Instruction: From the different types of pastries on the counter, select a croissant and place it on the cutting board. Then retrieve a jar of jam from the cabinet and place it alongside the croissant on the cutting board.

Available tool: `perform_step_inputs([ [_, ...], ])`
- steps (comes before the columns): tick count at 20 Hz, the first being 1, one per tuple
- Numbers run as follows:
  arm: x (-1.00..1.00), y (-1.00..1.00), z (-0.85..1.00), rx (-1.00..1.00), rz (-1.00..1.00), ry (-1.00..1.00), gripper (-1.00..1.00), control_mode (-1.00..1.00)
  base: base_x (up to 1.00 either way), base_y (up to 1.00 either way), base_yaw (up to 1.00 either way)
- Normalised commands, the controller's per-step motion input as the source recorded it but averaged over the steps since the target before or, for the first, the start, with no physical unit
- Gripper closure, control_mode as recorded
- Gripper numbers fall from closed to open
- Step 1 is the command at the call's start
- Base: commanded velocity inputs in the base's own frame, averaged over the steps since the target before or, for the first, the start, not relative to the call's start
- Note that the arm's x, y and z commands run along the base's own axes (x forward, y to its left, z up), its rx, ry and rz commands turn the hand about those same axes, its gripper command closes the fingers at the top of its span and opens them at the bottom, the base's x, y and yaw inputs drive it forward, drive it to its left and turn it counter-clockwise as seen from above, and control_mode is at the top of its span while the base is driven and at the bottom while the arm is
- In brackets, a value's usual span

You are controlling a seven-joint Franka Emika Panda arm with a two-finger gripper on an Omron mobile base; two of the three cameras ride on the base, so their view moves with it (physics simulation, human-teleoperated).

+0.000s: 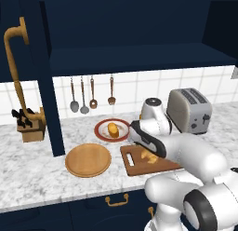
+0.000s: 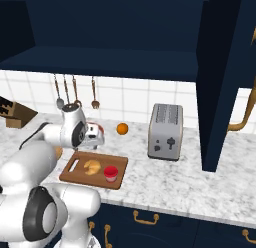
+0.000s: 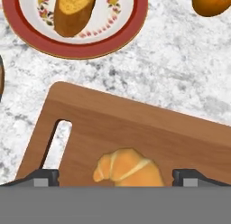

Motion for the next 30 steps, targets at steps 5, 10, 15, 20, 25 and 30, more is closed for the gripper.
perform_step_inputs([
  [5,-0.33,0.00,-0.05,-0.01,-0.03,-0.12,-1.00,-1.00,0.00,0.00,0.00],
  [10,-1.00,0.00,-0.45,0.01,-0.11,-0.23,-1.00,-1.00,0.00,0.00,0.00],
  [15,-1.00,-0.09,-0.29,0.11,-0.09,-0.25,-1.00,-1.00,0.00,0.00,0.00],
  [20,-1.00,-0.23,-0.27,0.19,-0.07,-0.23,-1.00,-1.00,0.00,0.00,0.00],
  [25,-1.00,-0.28,-0.39,0.17,-0.05,-0.25,-1.00,-1.00,0.00,0.00,0.00],
  [30,-1.00,-0.22,-0.49,0.11,-0.06,-0.31,-1.00,-1.00,0.00,0.00,0.00],
])
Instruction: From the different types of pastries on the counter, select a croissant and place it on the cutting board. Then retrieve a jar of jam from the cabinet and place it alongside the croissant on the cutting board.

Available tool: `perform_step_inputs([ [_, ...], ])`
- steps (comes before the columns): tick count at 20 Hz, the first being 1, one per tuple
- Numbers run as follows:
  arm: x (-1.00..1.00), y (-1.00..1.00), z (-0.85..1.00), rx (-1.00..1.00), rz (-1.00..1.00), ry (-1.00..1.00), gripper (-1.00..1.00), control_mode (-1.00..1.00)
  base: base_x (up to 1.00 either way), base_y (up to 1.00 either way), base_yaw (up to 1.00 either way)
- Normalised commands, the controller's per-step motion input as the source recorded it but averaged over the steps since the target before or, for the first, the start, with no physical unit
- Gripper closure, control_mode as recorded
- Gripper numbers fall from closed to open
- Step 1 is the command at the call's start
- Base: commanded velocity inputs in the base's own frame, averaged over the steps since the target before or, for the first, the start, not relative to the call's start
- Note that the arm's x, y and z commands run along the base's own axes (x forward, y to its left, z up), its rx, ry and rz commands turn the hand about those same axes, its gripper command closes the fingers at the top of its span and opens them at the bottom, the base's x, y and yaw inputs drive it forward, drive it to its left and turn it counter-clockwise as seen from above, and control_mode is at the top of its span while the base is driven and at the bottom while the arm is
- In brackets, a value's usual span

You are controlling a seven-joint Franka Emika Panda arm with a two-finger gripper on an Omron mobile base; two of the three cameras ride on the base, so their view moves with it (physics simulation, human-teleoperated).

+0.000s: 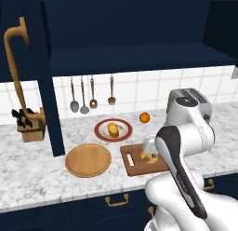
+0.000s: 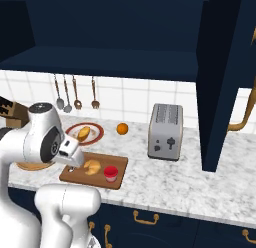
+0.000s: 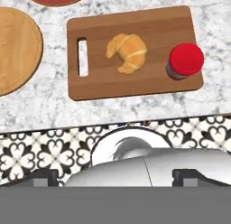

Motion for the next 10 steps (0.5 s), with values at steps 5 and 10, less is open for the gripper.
perform_step_inputs([
  [5,-1.00,-0.19,-0.50,0.08,-0.06,-0.34,-1.00,-1.00,0.00,0.00,0.00],
  [10,-1.00,-0.12,-0.52,0.05,-0.07,-0.33,-1.00,-1.00,0.00,0.00,0.00],
])
